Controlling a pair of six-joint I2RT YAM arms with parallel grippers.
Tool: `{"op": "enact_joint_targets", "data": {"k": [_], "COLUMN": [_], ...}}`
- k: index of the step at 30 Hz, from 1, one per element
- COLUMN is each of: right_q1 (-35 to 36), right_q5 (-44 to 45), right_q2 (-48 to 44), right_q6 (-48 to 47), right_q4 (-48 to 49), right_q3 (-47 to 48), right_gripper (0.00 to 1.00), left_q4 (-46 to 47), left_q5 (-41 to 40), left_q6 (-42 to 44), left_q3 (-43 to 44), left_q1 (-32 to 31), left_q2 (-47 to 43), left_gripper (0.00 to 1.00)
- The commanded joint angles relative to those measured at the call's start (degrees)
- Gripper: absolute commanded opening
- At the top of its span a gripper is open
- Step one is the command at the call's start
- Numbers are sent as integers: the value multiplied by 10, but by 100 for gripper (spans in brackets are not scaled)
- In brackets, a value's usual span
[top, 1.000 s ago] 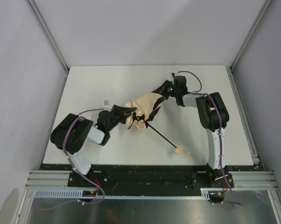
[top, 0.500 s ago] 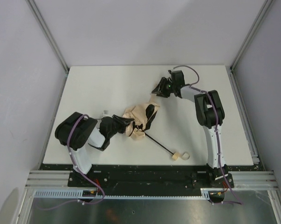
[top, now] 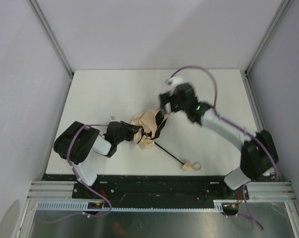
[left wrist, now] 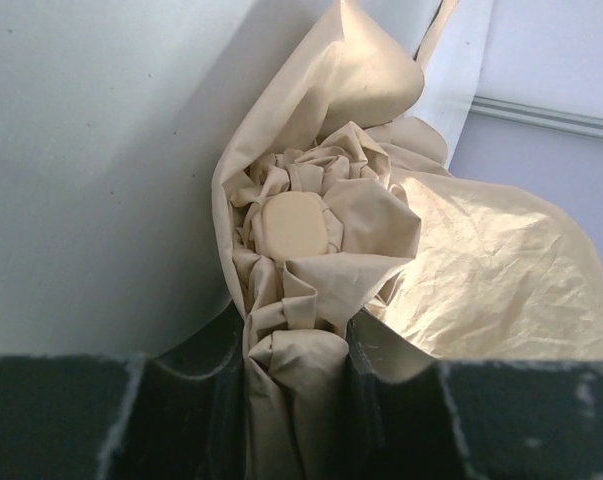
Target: Put away the umbrella
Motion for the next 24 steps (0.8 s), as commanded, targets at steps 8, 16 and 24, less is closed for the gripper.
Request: {"op": "enact_joint_targets", "data": {"k": [8,16,24], "right_q1": [338,335,325], "right_q5": [113,98,156], "right_q2": [-5,90,167], "right_q6": [-271,-302,-288], "right_q4": [241,278,286], "right_q3": [-145,-126,-117], "right_gripper": [99,99,75], "left_q4": [-228,-310,-363], "left_q5": [10,18,24], "left_q6": [48,53,59], "left_q3": [39,65,88], "left_q1": [11,13,19], "left_q2": [-18,-28,-35], "left_gripper": [0,0,0]}}
